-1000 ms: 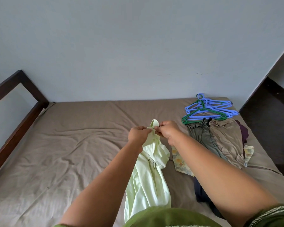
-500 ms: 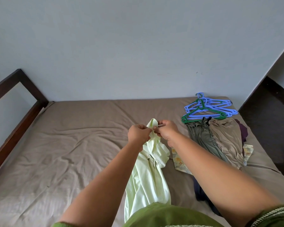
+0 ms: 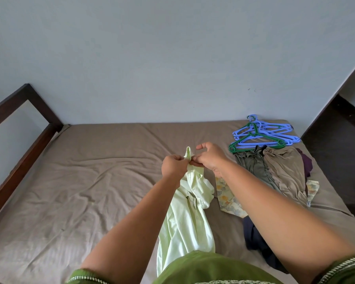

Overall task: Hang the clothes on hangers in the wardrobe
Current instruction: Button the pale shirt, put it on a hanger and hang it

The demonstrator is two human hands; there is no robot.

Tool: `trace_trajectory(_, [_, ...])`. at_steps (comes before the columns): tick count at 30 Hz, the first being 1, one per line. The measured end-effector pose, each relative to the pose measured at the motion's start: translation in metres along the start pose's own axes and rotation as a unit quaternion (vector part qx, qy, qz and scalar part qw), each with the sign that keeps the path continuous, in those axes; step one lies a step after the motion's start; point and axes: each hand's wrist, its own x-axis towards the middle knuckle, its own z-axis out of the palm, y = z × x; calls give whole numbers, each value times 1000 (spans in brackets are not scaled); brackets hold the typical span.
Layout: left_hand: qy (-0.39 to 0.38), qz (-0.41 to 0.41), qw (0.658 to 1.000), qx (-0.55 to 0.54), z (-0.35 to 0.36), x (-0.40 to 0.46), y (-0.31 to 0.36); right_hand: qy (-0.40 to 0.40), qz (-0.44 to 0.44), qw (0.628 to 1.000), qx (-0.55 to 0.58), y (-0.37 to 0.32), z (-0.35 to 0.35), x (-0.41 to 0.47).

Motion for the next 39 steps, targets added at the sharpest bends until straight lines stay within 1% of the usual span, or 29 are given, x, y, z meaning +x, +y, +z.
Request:
trace_trajectory(4, [-38, -26, 995, -93, 0, -3, 7, 35, -14, 999, -27, 2, -3, 2])
trace_trajectory(5, [-43, -21, 995, -85, 0, -4, 7, 36, -12, 999, -24, 2, -4, 1])
trace_trajectory(8, [-34, 27, 999, 22, 0, 0, 1, 29, -9, 999, -41, 6, -5, 0])
trace_trajectory(9, [-34, 32, 998, 33, 0, 2, 0, 24, -6, 999, -39, 7, -5, 0])
trace_trajectory(11, [-43, 27, 998, 22, -1, 5, -1, 12, 14, 1000, -1, 8, -6, 0])
trace_trajectory(14, [-97, -6, 993, -61, -4, 9, -3, -19, 61, 996, 60, 8, -9, 5])
trace_trajectory(17, [-136, -72, 971, -185, -4, 8, -4, -44, 89, 989, 106, 6, -10, 6])
trace_trajectory(19, [-149, -93, 956, -233, -4, 8, -4, -71, 118, 980, 141, 2, -13, 3])
trace_trajectory(21, [-175, -69, 959, -212, -5, 9, -5, -117, 158, 966, 167, 1, -16, 0])
trace_trajectory(23, [-192, -27, 972, -130, -6, 10, -6, -134, 177, 957, 185, 6, -18, 1])
trace_trajectory(25, [-175, 4, 983, -50, -4, 11, -8, -119, 162, 965, 171, 9, -17, 3])
trace_trajectory(27, [-139, 29, 990, -12, 1, 10, -9, -85, 119, 983, 114, 8, -14, 3])
trace_trajectory(29, [-136, 67, 988, 2, 6, 7, -7, -43, 90, 994, 37, 3, -12, 3])
trace_trajectory(31, [-175, 92, 980, 16, 10, 4, -3, -37, 78, 996, -34, -1, -16, 4])
trace_trajectory(32, [-200, 88, 976, 8, 10, 2, -1, -44, 78, 995, -50, -2, -20, 5])
trace_trajectory(34, [-236, 58, 969, -53, 5, 5, 1, -53, 83, 995, -35, -4, -30, 5])
trace_trajectory(35, [-232, 43, 967, -93, 2, 6, -1, -52, 83, 995, -16, -5, -35, 3])
trace_trajectory(36, [-211, 38, 969, -119, 1, 7, -6, -43, 78, 996, -13, -5, -40, 2])
trace_trajectory(37, [-189, 47, 974, -115, 1, 10, -13, -29, 69, 997, -30, -3, -44, 0])
trace_trajectory(38, [-178, 72, 979, -74, 4, 11, -19, -13, 55, 997, -55, -1, -47, -1])
trace_trajectory(39, [-187, 106, 977, 3, 8, 11, -25, 3, 36, 997, -72, 1, -48, -3])
